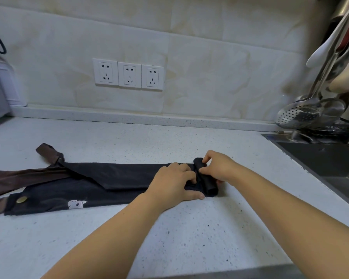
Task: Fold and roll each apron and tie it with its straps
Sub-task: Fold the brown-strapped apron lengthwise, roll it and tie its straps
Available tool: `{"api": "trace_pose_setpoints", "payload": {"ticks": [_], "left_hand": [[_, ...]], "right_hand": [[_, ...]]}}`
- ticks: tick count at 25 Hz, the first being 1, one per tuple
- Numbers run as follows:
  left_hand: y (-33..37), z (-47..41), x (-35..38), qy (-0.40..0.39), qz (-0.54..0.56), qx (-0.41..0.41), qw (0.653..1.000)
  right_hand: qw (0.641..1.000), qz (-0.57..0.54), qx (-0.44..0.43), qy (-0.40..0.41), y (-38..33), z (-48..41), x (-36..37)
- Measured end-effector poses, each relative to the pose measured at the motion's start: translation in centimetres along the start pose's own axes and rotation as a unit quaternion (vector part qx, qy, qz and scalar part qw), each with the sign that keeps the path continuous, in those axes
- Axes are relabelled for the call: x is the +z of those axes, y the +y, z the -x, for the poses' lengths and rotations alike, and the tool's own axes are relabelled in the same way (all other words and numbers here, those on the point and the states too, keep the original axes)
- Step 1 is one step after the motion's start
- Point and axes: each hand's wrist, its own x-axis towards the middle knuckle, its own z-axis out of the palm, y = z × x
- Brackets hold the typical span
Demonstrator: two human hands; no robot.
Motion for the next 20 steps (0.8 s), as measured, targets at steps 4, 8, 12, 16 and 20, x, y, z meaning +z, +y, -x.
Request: {"api": "trace_pose_setpoints", "payload": {"ticks": [4,8,12,16,20], "left_hand": [[-0.7,-0.2,-0.6,-0.029,0.024,-0.015,0.999],[-1.0,0.4,-1.3,-0.086,0.172,-0.074,0.979],[0.5,0.4,-1.0,0.001,0.141,-0.166,0.976],[-1.1,0.4,-1.4,-0.038,0.191,-0.182,0.964],[-3.0,2.4,-4.6,-0.115,0.272,-0.188,0.937]], "right_hand": [[0.999,0.023,0.027,0.011,-1.6,-0.2,1.5],[0.992,0.111,0.055,0.032,-3.2,-1.0,3.0],[0.994,0.088,0.054,0.028,-4.3,-1.6,3.4],[0.98,-0.14,0.045,-0.134,-3.0,-1.2,0.0],[0.978,-0.063,-0.079,-0.18,-1.9,-0.6,-0.4]]}}
